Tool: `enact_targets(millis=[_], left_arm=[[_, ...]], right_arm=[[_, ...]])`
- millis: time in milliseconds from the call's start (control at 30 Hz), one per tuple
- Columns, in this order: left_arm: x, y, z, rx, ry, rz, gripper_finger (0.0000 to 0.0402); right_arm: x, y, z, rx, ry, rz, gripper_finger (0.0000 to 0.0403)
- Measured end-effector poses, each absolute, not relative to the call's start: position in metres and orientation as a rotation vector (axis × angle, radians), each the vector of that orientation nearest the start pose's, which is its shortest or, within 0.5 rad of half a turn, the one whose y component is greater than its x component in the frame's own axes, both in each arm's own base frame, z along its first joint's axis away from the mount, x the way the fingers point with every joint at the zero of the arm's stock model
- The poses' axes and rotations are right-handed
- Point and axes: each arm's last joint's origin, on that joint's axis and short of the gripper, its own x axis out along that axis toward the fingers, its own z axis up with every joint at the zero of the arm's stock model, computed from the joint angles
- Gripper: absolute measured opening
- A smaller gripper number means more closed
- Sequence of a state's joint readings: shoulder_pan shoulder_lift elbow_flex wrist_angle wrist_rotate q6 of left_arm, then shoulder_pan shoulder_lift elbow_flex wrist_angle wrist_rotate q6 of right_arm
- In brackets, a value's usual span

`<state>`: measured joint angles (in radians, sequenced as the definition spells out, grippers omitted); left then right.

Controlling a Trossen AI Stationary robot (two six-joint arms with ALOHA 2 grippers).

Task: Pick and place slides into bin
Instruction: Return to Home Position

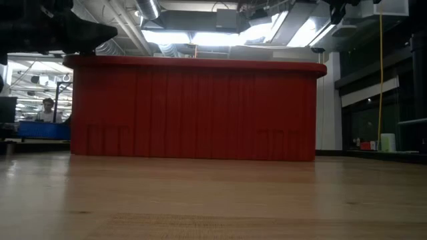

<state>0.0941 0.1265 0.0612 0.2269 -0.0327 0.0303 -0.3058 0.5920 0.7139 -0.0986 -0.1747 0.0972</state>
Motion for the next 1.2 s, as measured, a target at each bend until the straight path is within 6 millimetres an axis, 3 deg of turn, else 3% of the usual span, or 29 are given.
enact_targets(millis=[200, 933, 1200], left_arm=[[0.103, 0.006, 0.186, 0.031, -0.197, 0.09, 0.0002], [0.103, 0.004, 0.186, 0.044, -0.19, 0.091, 0.0005], [0.103, 0.004, 0.186, 0.043, -0.19, 0.091, 0.0006]], right_arm=[[0.129, -0.035, 0.342, 0.11, -0.03, -0.13, 0.0006], [0.128, -0.035, 0.341, 0.056, -0.012, -0.111, 0.0006], [0.108, -0.028, 0.341, 0.018, -0.001, -0.111, 0.0006]])
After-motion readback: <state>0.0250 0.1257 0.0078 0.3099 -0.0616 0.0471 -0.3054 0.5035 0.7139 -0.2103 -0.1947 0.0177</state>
